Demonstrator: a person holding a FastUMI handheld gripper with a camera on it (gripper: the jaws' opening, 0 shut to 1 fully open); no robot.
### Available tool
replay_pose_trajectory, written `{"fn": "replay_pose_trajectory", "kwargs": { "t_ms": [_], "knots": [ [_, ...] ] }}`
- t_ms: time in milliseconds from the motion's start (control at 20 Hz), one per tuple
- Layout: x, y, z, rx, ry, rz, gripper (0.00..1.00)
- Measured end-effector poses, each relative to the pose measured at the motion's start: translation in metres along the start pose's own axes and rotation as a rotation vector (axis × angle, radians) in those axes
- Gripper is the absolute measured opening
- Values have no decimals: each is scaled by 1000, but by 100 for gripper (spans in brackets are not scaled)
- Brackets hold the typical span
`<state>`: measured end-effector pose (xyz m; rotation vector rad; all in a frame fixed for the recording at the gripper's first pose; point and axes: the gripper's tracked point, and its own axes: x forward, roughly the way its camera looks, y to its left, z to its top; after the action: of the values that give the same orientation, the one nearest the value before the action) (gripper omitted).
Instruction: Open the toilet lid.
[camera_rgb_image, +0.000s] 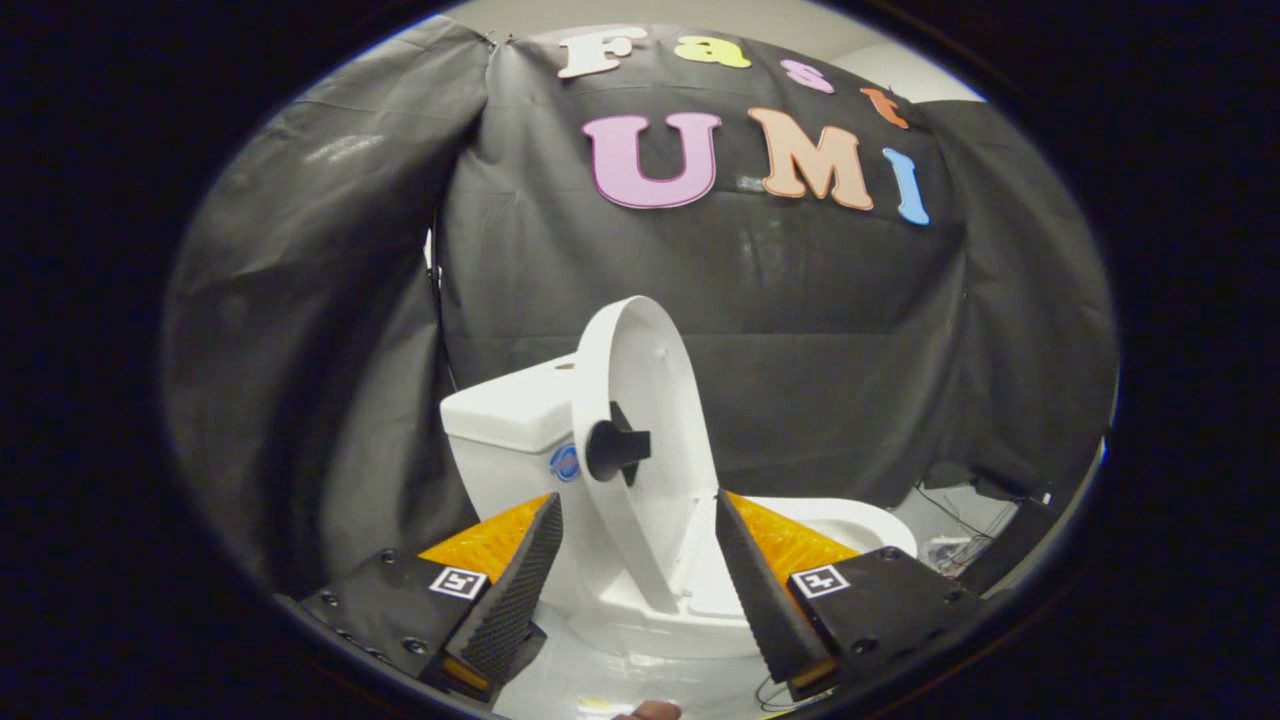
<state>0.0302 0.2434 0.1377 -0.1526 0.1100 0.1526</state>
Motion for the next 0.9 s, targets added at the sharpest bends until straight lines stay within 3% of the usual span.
{"fn": "replay_pose_trajectory", "kwargs": {
  "t_ms": [400,700,900],
  "knots": [
    [-33,-78,-14,-72,26,-78,95],
    [-33,-102,-12,-50,-64,-36,96],
    [-46,-124,4,-48,-169,-59,97]
  ]
}}
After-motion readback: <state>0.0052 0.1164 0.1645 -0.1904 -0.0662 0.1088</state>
